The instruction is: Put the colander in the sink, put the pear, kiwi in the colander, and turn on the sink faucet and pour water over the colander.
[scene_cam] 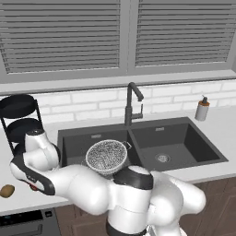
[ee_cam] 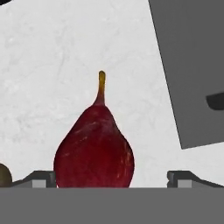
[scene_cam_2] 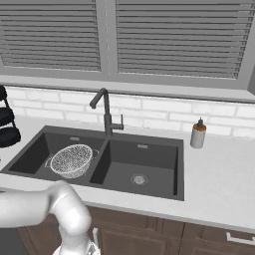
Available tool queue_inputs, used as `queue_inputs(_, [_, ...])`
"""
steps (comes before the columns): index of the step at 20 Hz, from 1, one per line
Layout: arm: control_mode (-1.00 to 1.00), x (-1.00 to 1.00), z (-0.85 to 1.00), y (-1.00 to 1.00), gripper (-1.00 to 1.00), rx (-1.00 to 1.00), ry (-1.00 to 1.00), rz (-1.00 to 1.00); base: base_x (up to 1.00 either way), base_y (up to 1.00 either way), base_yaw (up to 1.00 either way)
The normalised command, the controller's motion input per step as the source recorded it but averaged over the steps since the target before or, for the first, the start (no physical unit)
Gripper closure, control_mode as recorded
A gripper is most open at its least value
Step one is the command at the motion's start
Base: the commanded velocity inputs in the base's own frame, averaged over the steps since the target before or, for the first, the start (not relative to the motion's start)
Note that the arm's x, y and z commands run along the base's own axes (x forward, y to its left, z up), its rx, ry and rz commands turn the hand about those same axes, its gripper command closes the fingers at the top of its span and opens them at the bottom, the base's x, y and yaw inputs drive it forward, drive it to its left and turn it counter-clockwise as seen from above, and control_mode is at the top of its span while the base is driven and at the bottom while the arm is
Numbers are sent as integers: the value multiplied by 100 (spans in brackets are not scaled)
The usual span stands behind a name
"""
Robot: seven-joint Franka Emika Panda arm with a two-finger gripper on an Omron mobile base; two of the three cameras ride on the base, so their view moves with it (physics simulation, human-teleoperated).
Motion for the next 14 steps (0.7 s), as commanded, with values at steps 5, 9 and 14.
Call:
queue_inputs(5, [-100,1,-29,18,-100,0,0,0,0,0,0])
queue_inputs(9, [-100,0,-30,5,-100,0,0,0,0,0,0])
queue_inputs(14, [-100,0,-28,0,100,0,0,0,0,0,0])
